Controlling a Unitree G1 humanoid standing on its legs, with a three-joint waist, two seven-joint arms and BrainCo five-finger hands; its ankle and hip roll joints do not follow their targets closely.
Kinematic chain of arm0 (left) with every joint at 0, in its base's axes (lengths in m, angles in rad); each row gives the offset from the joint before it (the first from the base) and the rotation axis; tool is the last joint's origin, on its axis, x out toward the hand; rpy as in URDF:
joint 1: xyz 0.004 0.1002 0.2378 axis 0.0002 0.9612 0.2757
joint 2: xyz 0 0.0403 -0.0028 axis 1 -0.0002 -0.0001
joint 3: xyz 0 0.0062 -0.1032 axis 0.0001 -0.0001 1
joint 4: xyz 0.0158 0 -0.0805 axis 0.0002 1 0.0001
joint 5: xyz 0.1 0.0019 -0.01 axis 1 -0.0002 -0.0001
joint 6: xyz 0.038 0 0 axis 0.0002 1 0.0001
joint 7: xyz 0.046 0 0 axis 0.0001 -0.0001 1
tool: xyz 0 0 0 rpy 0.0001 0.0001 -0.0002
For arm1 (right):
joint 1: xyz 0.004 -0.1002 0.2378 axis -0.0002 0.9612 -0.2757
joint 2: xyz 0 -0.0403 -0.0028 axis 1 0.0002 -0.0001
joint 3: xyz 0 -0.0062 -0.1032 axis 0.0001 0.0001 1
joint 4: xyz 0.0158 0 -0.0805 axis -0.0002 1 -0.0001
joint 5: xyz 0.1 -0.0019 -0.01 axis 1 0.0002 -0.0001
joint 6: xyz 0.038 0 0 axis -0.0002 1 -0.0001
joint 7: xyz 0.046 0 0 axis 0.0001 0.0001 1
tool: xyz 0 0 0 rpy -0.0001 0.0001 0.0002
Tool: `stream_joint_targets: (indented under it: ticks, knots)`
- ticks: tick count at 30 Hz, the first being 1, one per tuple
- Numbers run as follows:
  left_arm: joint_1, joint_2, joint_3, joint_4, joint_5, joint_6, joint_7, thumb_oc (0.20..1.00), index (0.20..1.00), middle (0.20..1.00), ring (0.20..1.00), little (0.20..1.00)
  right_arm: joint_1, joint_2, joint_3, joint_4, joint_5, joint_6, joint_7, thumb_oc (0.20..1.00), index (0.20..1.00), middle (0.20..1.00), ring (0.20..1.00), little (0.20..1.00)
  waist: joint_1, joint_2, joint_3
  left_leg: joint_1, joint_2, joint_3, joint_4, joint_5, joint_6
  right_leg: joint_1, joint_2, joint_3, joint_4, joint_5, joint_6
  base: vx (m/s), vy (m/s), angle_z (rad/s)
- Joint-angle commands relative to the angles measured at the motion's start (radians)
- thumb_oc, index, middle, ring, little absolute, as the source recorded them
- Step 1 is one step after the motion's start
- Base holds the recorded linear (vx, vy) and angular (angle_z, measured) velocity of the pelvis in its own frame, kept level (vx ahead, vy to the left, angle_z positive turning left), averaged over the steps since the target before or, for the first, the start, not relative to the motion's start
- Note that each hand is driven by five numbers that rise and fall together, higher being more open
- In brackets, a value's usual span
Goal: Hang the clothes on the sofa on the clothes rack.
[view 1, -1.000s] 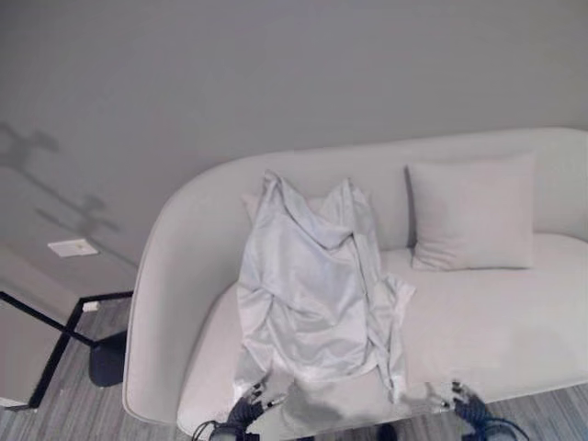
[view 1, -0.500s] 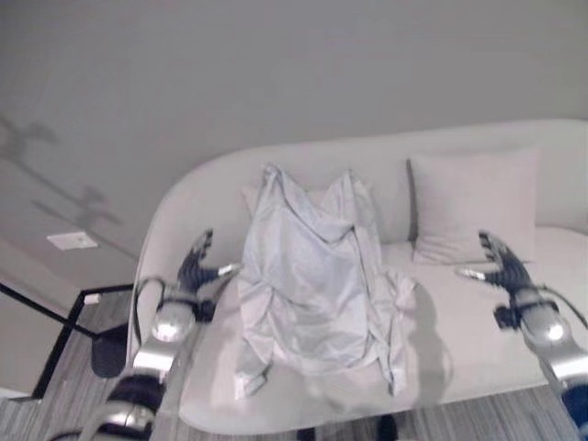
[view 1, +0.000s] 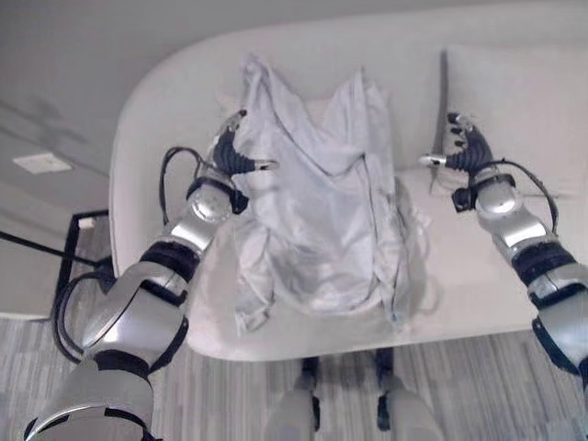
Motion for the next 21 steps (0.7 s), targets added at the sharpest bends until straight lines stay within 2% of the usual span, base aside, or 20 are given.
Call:
stream_joint_targets:
  ticks: [1, 8, 21]
  knots:
    - [-0.122, 0.023, 0.023, 0.045, -0.031, -0.014, 0.012, 1.0, 1.0, 1.0, 1.0, 1.0, -0.094, 0.007, 0.01, -0.004, 0.049, -0.033, -0.017, 1.0, 1.0, 1.0, 1.0, 1.0, 0.011, -0.069, 0.022, -0.001, -0.015, -0.003, 0.004, -0.034, -0.026, 0.01, -0.089, 0.03, 0.012, -0.006, 0.103, -0.04, -0.006, 0.01]
    - [-0.183, 0.035, -0.004, 0.152, -0.045, -0.004, -0.001, 1.0, 1.0, 1.0, 1.0, 1.0, -0.178, 0.032, 0.06, 0.09, 0.07, -0.019, -0.01, 1.0, 1.0, 1.0, 1.0, 1.0, 0.014, -0.062, 0.044, -0.075, -0.02, 0.0, 0.004, -0.01, -0.034, -0.064, -0.086, 0.036, 0.012, 0.011, 0.108, -0.02, 0.003, 0.0]
    - [-0.185, 0.124, -0.007, 0.159, -0.044, -0.008, 0.005, 1.0, 1.0, 1.0, 1.0, 1.0, -0.175, 0.069, 0.108, 0.033, 0.152, -0.031, 0.041, 1.0, 1.0, 1.0, 1.0, 1.0, 0.028, -0.057, 0.058, -0.106, -0.03, -0.009, 0.004, -0.003, -0.036, -0.093, -0.09, 0.03, 0.012, 0.018, 0.112, 0.0, 0.0, 0.0]
